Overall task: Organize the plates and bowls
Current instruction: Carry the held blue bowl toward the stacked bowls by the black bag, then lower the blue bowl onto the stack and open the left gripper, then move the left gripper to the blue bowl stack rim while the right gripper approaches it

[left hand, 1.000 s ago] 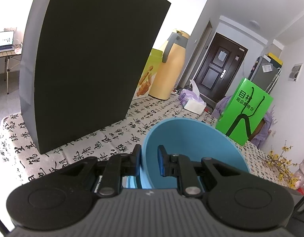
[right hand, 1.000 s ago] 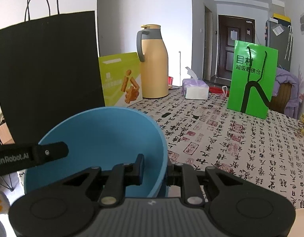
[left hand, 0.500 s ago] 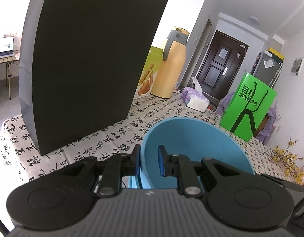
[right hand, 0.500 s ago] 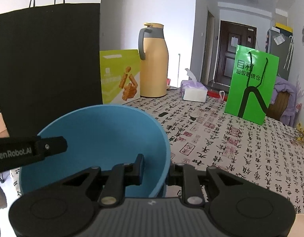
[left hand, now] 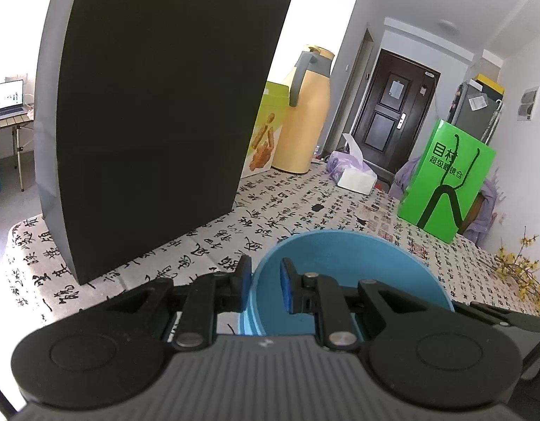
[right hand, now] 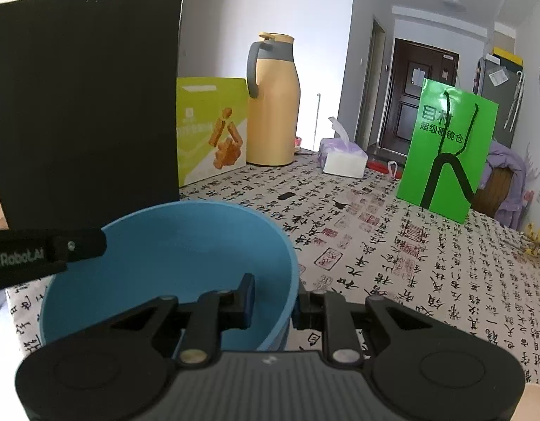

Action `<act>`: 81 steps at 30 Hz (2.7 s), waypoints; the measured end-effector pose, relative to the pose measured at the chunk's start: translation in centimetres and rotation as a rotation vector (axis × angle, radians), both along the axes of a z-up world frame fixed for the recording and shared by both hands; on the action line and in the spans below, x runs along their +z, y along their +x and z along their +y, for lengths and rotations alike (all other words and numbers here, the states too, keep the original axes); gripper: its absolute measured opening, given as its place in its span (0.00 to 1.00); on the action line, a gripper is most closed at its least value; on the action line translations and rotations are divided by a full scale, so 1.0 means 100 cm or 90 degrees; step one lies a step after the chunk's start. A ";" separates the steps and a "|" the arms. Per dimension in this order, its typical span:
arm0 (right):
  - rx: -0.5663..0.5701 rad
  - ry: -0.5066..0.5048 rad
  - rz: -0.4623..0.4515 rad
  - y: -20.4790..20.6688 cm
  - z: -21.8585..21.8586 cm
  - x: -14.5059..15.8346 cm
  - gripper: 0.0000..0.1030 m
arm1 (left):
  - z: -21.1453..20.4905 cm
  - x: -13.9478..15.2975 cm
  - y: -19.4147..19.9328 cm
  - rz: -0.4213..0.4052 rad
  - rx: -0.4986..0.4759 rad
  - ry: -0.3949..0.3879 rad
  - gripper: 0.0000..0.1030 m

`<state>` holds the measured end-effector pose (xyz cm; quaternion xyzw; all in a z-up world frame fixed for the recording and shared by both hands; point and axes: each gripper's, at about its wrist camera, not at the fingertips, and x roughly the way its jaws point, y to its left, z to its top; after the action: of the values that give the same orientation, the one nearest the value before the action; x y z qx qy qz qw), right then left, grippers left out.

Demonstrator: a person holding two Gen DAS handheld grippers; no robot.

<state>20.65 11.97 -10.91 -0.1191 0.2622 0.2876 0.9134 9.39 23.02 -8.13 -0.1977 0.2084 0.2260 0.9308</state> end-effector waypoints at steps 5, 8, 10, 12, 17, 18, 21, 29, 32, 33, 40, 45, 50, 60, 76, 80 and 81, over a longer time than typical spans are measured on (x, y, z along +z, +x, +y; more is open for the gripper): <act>0.008 0.011 0.019 0.003 -0.003 0.001 0.20 | 0.000 0.000 0.000 -0.001 -0.002 -0.002 0.17; 0.014 0.039 0.039 0.005 -0.011 0.007 0.20 | 0.002 0.000 -0.001 0.001 -0.001 -0.006 0.17; 0.015 0.052 0.040 0.004 -0.017 0.011 0.20 | 0.004 -0.001 0.000 0.003 -0.001 -0.014 0.17; 0.019 0.058 0.033 0.001 -0.022 0.015 0.20 | 0.006 -0.002 -0.001 0.004 -0.002 -0.021 0.17; 0.035 0.065 0.035 -0.003 -0.029 0.018 0.14 | 0.006 -0.003 -0.001 0.006 -0.002 -0.022 0.17; 0.036 0.068 0.042 -0.002 -0.029 0.017 0.14 | 0.006 -0.003 -0.001 0.006 -0.001 -0.021 0.17; 0.032 0.071 0.055 0.001 -0.030 0.013 0.14 | 0.007 -0.004 0.000 0.007 0.000 -0.016 0.17; 0.038 0.104 0.085 0.007 -0.036 0.014 0.17 | 0.004 0.003 -0.001 0.001 0.002 -0.009 0.17; 0.037 0.130 0.098 0.010 -0.045 0.016 0.41 | -0.002 0.008 -0.005 -0.012 -0.007 0.011 0.35; 0.039 0.135 0.094 0.009 -0.047 0.017 0.48 | -0.004 0.009 -0.006 -0.016 -0.011 0.015 0.45; 0.049 0.169 0.072 0.001 -0.076 0.024 1.00 | -0.021 0.024 -0.021 -0.060 -0.046 0.037 1.00; 0.035 0.176 0.061 -0.005 -0.104 0.026 1.00 | -0.041 0.031 -0.029 -0.081 -0.061 0.079 1.00; 0.036 0.189 0.082 -0.008 -0.128 0.026 1.00 | -0.058 0.034 -0.033 -0.091 -0.070 0.108 1.00; 0.048 0.167 0.078 -0.016 -0.154 0.031 1.00 | -0.069 0.036 -0.037 -0.104 -0.083 0.111 1.00; 0.034 0.128 0.086 -0.005 -0.156 0.028 1.00 | -0.070 0.038 -0.043 -0.096 -0.106 0.130 1.00; 0.033 0.134 0.113 0.000 -0.154 0.026 1.00 | -0.063 0.037 -0.045 -0.092 -0.120 0.131 1.00; 0.036 0.137 0.126 0.002 -0.153 0.025 1.00 | -0.060 0.037 -0.045 -0.093 -0.124 0.129 1.00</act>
<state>20.81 -3.32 -8.42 0.0009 0.3150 0.3500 0.8822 4.88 16.99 -4.48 -0.0978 0.1345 0.1397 0.9761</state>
